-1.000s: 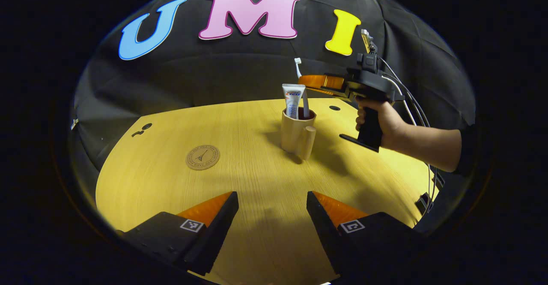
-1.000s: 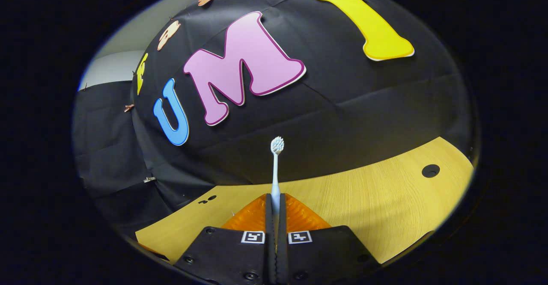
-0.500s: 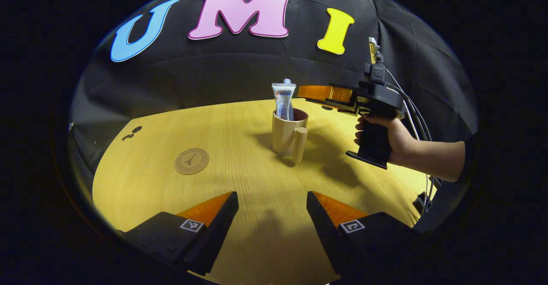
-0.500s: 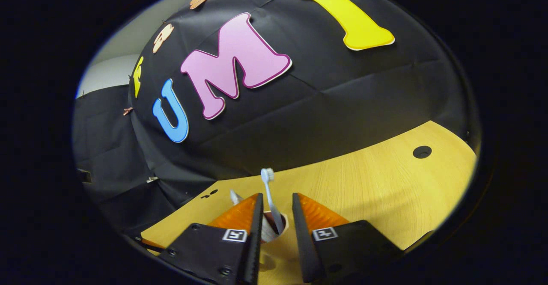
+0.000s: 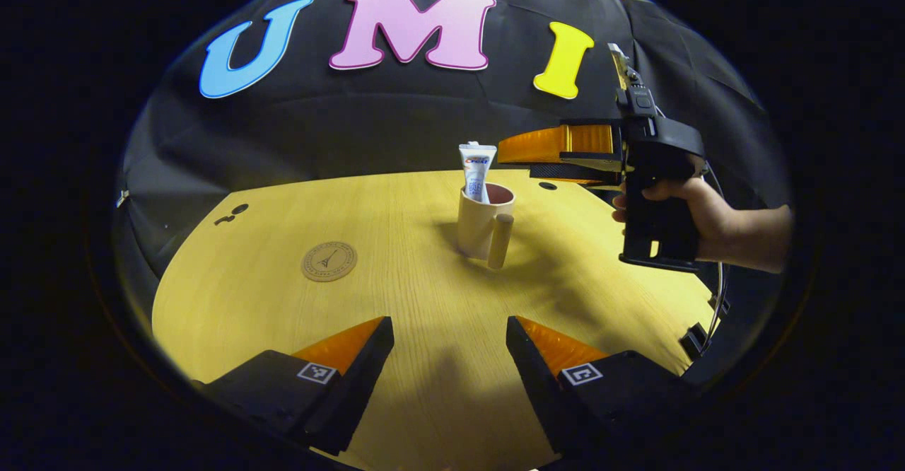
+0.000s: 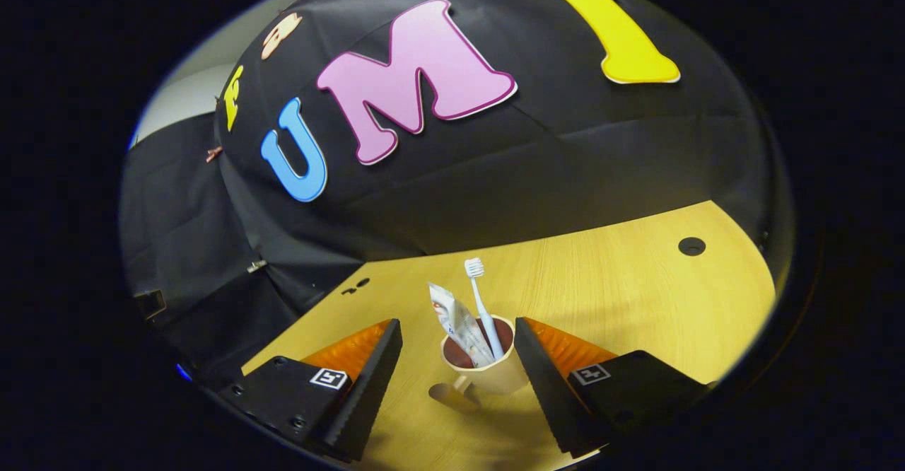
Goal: Put the toothbrush and toothpaste on the desktop into the cup, then pick up the cup and place it on the coaster on the desktop.
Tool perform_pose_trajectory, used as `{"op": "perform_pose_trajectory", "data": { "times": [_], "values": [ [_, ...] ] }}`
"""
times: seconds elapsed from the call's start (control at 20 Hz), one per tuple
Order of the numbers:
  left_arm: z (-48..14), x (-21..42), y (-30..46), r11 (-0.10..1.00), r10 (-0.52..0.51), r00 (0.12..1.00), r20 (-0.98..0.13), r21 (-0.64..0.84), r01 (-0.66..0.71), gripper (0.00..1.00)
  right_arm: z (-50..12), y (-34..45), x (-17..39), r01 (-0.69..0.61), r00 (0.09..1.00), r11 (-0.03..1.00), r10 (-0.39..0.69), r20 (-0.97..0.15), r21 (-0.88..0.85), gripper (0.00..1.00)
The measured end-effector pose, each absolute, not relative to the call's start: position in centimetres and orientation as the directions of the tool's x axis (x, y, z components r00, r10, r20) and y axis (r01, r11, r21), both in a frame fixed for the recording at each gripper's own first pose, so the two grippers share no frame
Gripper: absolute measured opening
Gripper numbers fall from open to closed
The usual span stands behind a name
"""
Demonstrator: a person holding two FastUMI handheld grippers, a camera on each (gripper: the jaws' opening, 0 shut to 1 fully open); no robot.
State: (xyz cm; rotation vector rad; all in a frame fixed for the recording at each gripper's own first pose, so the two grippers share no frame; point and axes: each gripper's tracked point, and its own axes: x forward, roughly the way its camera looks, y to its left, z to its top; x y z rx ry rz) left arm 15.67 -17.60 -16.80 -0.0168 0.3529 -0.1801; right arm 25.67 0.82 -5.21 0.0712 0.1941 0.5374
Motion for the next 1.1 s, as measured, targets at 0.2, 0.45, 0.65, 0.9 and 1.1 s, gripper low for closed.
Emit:
{"op": "perform_pose_trajectory", "data": {
  "times": [0.2, 0.45, 0.65, 0.9, 1.1],
  "values": [
    [-17.0, 15.1, -16.2, 0.992, -0.127, 0.934, -0.333, -0.067, 0.11, 1.0, -5.9, 1.2, 25.7, -0.461, 0.835, 0.88, 0.473, -0.281, 0.11, 0.98],
    [-18.0, 14.6, -14.9, 0.992, -0.064, 0.935, -0.348, -0.122, 0.023, 0.99, -8.3, 0.6, 26.3, -0.385, 0.797, 0.919, 0.377, -0.472, 0.083, 0.98],
    [-19.4, 13.9, -14.5, 0.989, -0.036, 0.93, -0.365, -0.145, -0.018, 0.99, -10.8, 1.1, 25.9, -0.365, 0.725, 0.927, 0.343, -0.598, 0.089, 0.98],
    [-21.0, 12.2, -13.8, 0.978, -0.035, 0.915, -0.401, -0.202, -0.052, 0.99, -14.9, 1.1, 25.4, -0.288, 0.612, 0.949, 0.282, -0.738, 0.124, 0.98],
    [-22.9, 10.4, -12.6, 0.97, -0.028, 0.888, -0.46, -0.228, -0.087, 0.98, -16.7, 1.5, 25.8, -0.247, 0.566, 0.962, 0.24, -0.789, 0.115, 0.98]
  ]
}}
